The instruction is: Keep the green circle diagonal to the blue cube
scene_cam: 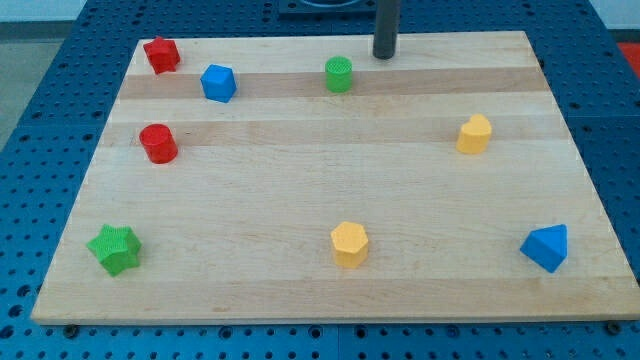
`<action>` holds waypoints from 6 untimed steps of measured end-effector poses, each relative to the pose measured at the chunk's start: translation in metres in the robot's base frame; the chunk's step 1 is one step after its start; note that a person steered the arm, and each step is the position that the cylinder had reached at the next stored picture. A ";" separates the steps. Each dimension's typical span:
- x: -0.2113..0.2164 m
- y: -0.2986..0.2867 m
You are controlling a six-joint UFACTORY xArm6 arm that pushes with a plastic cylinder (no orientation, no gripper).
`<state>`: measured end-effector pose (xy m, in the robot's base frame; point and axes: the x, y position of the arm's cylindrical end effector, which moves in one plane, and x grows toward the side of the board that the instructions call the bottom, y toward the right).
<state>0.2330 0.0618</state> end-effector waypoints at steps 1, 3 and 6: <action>0.049 -0.048; 0.089 -0.085; 0.118 -0.098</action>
